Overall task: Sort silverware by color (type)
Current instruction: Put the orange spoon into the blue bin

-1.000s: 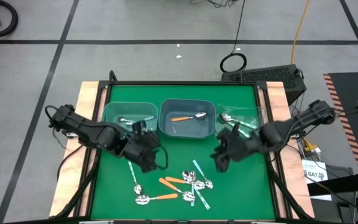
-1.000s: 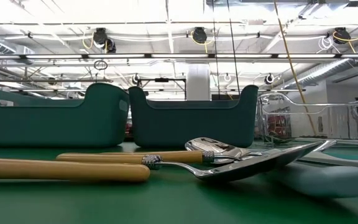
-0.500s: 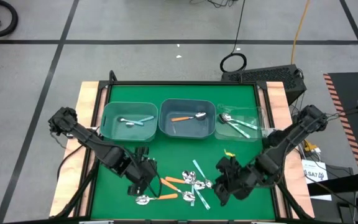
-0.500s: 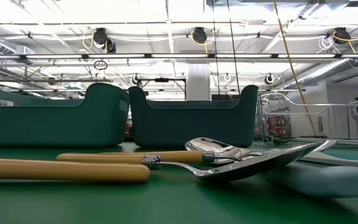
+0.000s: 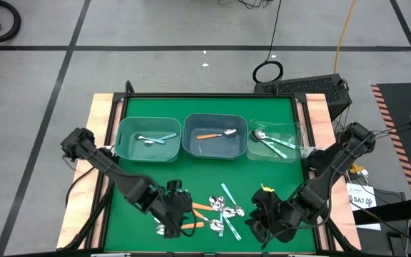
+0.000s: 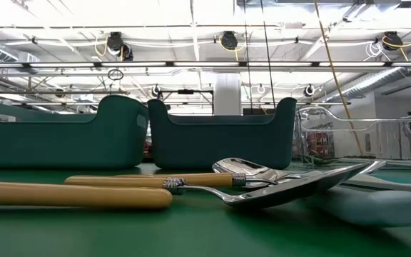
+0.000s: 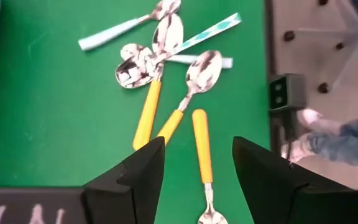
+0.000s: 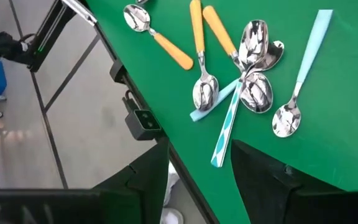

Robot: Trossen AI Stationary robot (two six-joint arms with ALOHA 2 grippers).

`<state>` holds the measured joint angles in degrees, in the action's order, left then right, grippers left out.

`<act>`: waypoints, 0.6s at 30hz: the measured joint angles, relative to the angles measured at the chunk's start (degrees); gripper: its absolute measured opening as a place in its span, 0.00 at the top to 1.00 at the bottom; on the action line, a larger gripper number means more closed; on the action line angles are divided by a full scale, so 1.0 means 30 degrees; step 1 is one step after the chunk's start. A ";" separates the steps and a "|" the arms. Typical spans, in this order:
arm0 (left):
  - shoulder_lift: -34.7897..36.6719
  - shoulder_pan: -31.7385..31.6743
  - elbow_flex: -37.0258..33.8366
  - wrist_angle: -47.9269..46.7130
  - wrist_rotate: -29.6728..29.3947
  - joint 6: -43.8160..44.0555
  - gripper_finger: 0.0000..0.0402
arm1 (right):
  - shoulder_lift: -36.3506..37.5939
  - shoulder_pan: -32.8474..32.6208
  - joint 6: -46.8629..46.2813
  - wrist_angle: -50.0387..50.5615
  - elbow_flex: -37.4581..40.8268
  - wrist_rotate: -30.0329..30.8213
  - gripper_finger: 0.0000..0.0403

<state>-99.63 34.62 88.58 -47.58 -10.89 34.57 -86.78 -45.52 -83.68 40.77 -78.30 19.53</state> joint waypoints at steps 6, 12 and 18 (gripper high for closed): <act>-0.2059 0.1101 0.0000 0.1022 0.0129 0.0441 0.51 | 0.0021 -0.0462 0.0134 -0.0214 -0.0022 -0.0011 0.59; -0.3923 0.2333 -0.0015 0.1570 0.0492 0.2593 0.47 | 0.0029 -0.1007 0.0671 -0.0232 -0.0036 0.0029 0.59; -0.5117 0.3293 -0.0015 0.1497 0.0535 0.3026 0.39 | 0.0029 -0.1329 0.1733 -0.0210 -0.0044 0.0040 0.59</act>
<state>-114.98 44.50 88.53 -43.09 -9.28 43.65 -86.70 -49.50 -78.48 40.14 -78.43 19.65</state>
